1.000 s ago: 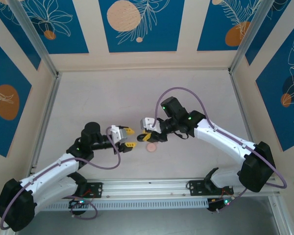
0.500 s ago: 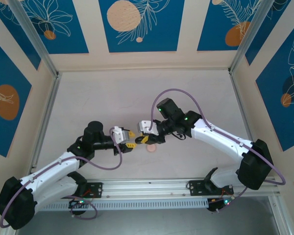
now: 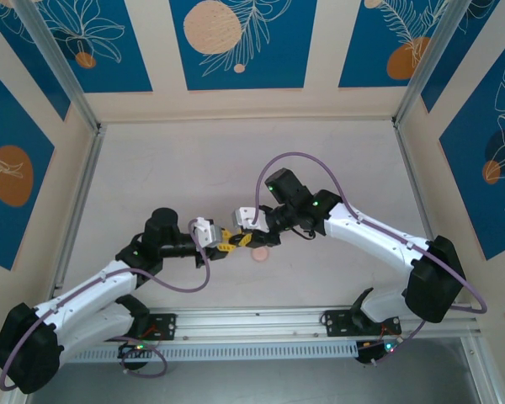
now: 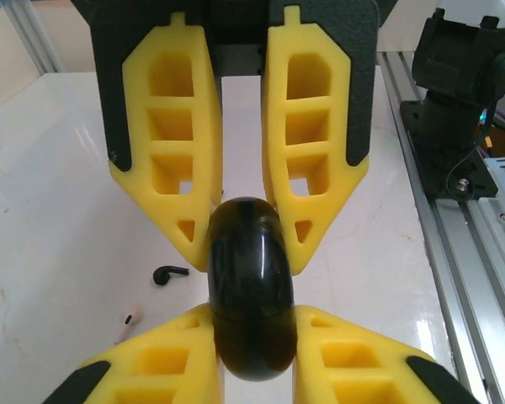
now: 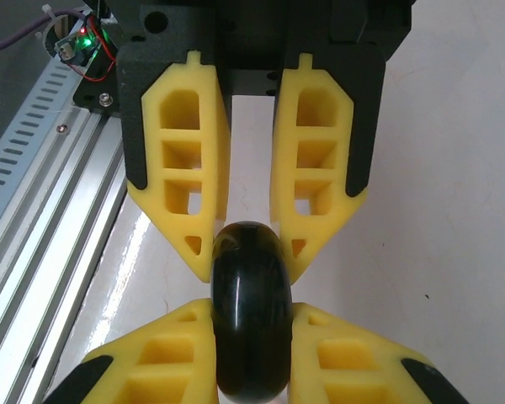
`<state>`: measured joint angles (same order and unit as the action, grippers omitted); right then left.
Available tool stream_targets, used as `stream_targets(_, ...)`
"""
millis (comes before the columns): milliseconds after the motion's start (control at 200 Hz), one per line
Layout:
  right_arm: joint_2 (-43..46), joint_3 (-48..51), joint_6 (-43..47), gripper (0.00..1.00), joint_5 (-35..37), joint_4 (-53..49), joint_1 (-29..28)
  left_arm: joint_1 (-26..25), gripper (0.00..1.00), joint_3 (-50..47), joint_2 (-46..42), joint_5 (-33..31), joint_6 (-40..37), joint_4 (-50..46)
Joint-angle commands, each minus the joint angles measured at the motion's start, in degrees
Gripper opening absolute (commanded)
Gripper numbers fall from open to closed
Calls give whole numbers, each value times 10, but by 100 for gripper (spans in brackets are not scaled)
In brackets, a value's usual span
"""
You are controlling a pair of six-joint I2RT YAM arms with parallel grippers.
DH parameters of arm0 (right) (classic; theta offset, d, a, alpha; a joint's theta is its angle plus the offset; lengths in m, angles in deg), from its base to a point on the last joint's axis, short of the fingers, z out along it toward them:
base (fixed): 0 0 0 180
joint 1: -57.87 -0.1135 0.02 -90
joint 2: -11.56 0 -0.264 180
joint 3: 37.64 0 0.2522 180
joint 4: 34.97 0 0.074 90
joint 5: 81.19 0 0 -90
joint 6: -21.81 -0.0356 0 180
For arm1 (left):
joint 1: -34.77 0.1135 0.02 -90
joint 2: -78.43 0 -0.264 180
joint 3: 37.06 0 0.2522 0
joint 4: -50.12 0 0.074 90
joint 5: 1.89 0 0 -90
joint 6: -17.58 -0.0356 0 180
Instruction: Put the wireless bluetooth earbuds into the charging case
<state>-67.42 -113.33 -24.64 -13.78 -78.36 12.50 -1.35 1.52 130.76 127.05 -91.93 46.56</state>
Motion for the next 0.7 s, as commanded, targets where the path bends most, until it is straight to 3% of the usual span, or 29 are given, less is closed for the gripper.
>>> stream_targets(0,9,0,3,14,-27,17,2,-4,16,15,-3,16,-3,7)
stream_targets(120,38,36,-17,35,-68,49,26,-4,15,11,-7,18,0,17)
stream_targets(200,57,64,-32,41,-112,73,46,-3,15,9,-9,21,2,22)
stream_targets(350,63,77,-46,43,-158,83,66,-4,14,8,-13,27,6,28)
stream_targets(695,24,54,-46,42,-173,77,66,-3,13,-1,-28,34,17,45)
